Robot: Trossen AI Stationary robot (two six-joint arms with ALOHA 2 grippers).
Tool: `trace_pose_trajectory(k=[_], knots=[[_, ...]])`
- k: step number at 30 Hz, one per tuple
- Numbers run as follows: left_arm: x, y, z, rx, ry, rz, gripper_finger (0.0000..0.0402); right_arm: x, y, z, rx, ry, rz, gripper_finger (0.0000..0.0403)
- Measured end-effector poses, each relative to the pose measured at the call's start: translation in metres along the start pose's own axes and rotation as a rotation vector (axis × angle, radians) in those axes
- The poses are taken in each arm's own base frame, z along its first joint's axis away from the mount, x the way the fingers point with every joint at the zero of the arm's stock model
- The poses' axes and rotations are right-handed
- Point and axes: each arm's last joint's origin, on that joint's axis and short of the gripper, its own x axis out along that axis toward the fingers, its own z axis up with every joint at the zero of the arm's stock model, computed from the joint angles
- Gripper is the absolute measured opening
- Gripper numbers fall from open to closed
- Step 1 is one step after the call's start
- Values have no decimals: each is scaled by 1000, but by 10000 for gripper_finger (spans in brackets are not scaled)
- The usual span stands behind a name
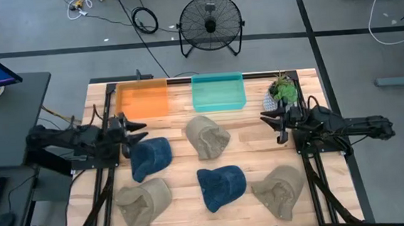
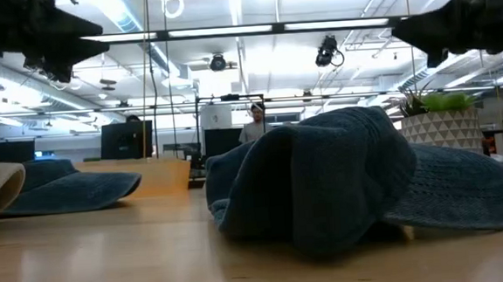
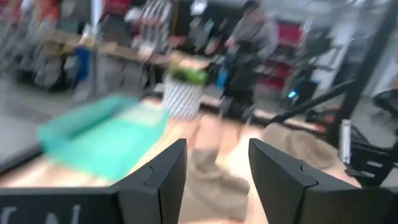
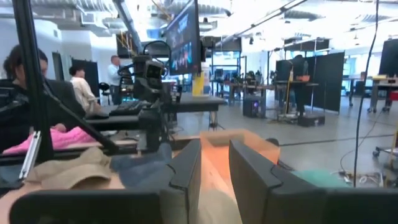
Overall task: Pick & Place hat
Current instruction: Put the top blue cap into the orange bin
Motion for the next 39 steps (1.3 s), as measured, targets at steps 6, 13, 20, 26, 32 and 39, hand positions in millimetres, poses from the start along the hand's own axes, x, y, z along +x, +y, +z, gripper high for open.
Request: trace_pose_trajectory(k=[6, 13, 20, 26, 32, 39], knots=[[-1, -5, 23, 13, 348, 128, 177, 9, 1, 24, -18, -2, 0, 91], [20, -17, 18, 165, 640, 164, 177, 37, 4, 43, -61, 105, 5, 125], [45, -24, -11, 245, 885, 252, 177, 67, 7, 38, -82, 249, 11, 172], [58, -26, -30, 309, 1011, 298, 177, 83, 9, 27, -92, 341, 15, 190], [61, -25, -43, 344, 1136, 314, 177, 92, 11, 19, -98, 395, 18, 186], [70, -26, -59, 391, 1227, 352, 177, 95, 11, 14, -100, 418, 18, 183]])
